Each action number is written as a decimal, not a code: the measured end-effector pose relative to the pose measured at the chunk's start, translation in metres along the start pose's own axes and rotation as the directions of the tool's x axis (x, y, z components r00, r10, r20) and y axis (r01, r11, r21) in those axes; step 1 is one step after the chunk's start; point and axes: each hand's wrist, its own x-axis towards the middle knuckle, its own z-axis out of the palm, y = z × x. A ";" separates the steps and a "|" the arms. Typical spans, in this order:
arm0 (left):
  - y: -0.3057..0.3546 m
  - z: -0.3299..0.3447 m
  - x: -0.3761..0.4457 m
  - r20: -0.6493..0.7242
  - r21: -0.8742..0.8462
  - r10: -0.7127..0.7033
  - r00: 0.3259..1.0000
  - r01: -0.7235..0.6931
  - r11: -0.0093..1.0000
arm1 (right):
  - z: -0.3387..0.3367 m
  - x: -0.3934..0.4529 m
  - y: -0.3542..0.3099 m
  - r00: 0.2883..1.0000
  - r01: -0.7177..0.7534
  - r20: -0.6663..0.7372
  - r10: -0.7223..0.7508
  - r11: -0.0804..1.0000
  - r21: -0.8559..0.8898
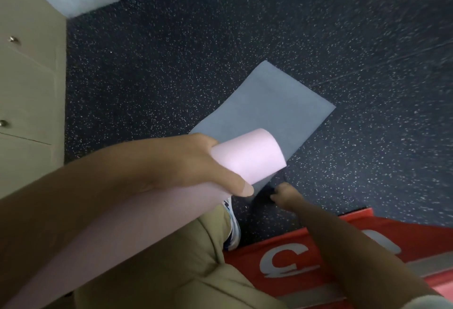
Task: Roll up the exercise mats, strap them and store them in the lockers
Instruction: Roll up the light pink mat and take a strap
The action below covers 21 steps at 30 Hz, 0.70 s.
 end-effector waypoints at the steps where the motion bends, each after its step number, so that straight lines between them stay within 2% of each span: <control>1: -0.006 -0.003 -0.004 -0.005 -0.103 -0.043 0.999 0.042 0.994 | -0.012 -0.006 -0.003 0.999 0.008 -0.040 -0.006 0.999 0.048; 2: -0.014 -0.007 -0.005 -0.004 -0.148 -0.037 0.999 0.036 0.988 | -0.024 -0.012 -0.005 0.996 0.015 -0.086 -0.007 0.996 0.089; 4: -0.025 -0.012 -0.010 -0.063 -0.084 -0.015 0.998 0.009 0.996 | -0.045 -0.022 -0.008 0.985 0.017 -0.175 0.013 0.985 0.170; 6: -0.030 -0.009 -0.012 -0.120 -0.096 -0.008 0.993 -0.003 0.995 | -0.064 -0.034 -0.012 0.970 0.055 -0.243 0.013 0.962 0.269; 9: -0.029 0.000 -0.020 -0.179 -0.076 0.013 0.984 -0.027 0.997 | -0.085 -0.056 -0.019 0.948 0.107 -0.313 0.061 0.864 0.492; 11: -0.029 0.005 -0.028 -0.207 -0.062 0.011 0.978 -0.024 0.998 | -0.098 -0.067 -0.022 0.943 0.095 -0.303 0.140 0.758 0.645; 14: -0.032 0.013 -0.035 -0.272 0.019 0.018 0.962 -0.013 1.000 | -0.112 -0.082 -0.024 0.952 0.051 -0.216 0.215 0.588 0.807; 15: -0.032 0.015 -0.036 -0.289 0.056 0.016 0.957 0.000 0.998 | -0.114 -0.089 -0.024 0.968 0.022 -0.146 0.204 0.511 0.859; 18: -0.033 0.023 -0.043 -0.358 0.172 0.015 0.934 0.050 0.984 | -0.113 -0.101 -0.023 0.999 0.003 -0.011 0.048 0.171 0.985; 21: -0.035 0.029 -0.055 -0.456 0.209 0.043 0.889 0.060 0.976 | -0.118 -0.125 -0.031 0.998 0.030 -0.027 -0.049 0.066 0.997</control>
